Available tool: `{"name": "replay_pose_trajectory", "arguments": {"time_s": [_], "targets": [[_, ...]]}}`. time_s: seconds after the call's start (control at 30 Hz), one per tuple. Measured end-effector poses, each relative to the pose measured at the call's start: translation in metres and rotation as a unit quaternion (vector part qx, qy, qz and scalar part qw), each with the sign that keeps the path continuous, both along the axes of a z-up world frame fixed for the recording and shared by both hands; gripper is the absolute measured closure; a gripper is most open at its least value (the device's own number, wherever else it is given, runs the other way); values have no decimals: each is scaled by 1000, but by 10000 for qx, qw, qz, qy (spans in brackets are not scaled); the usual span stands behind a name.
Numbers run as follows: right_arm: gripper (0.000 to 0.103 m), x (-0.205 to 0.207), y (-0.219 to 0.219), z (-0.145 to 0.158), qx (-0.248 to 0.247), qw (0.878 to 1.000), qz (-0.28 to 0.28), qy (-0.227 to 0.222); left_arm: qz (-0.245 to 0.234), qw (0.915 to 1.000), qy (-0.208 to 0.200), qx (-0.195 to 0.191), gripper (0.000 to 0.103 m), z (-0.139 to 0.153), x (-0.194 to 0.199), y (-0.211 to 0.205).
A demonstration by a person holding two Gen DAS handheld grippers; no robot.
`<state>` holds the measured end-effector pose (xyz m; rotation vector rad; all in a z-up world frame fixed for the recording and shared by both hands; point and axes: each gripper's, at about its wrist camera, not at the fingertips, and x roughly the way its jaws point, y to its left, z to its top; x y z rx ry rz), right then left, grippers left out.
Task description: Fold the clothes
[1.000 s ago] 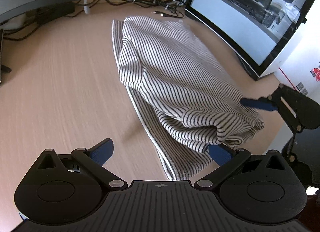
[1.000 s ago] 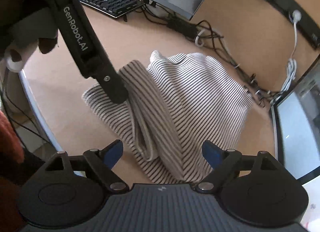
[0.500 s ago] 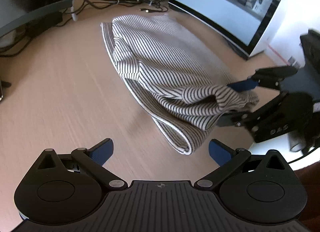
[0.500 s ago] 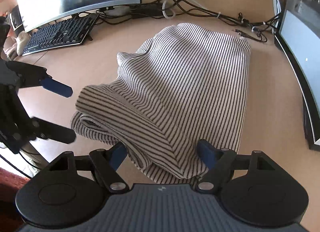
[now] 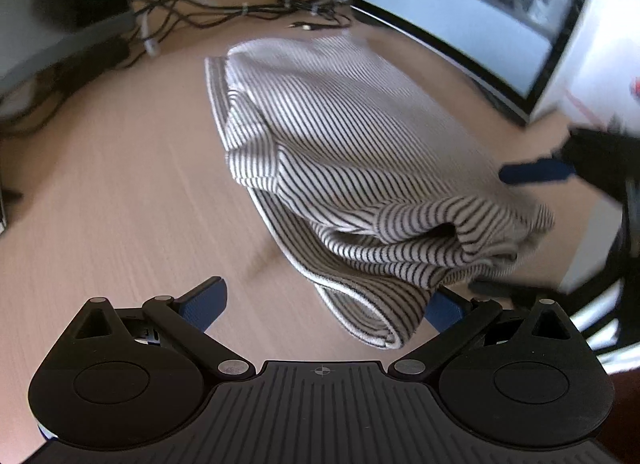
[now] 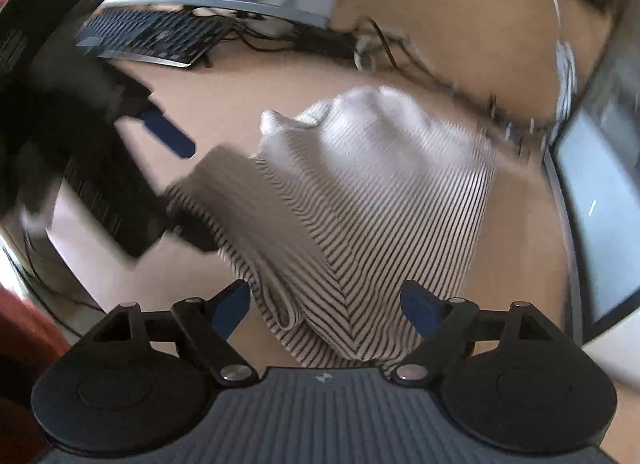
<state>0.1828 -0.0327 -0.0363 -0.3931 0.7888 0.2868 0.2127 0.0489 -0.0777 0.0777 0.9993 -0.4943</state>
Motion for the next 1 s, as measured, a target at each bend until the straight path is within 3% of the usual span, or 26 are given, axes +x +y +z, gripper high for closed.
{"name": "replay_pose_trajectory", "arguments": {"time_s": [0.2, 0.4, 0.43, 0.47, 0.53, 0.67, 0.8, 0.87, 0.9, 0.97, 1.0], "targets": [[19, -14, 19, -20, -864, 9944, 378, -472, 523, 9942, 569, -752, 0, 0, 16, 12], [19, 2, 29, -30, -1609, 9820, 286, -944, 556, 9903, 659, -1092, 0, 7, 13, 21], [26, 3, 31, -30, -1698, 9800, 403, -957, 532, 9898, 640, -1154, 0, 9, 11, 24], [43, 3, 33, -31, -1821, 9769, 610, -941, 508, 9893, 622, -1216, 0, 11, 9, 27], [68, -1, 35, -31, -2051, 9703, 953, -857, 460, 9882, 585, -1340, 0, 16, 5, 32], [74, -6, 27, -24, -2285, 9642, 1187, -638, 637, 9827, 323, -1707, 0, 33, 8, 59], [75, -11, 18, 0, -2068, 9708, 1201, -172, 792, 9856, -22, -1496, 0, 38, 38, 63], [75, -19, 17, 19, -1849, 9738, 1319, 118, 562, 9885, -93, -1398, 1, 32, 56, 47], [75, -25, 17, 29, -1800, 9729, 1425, 259, 412, 9894, -98, -1387, 3, 28, 63, 38], [75, -36, 19, 45, -1864, 9678, 1621, 492, 105, 9904, -76, -1378, 27, 20, 76, 19], [75, -42, 20, 53, -1895, 9648, 1719, 608, -54, 9904, -41, -1384, 32, 15, 82, 9]]}}
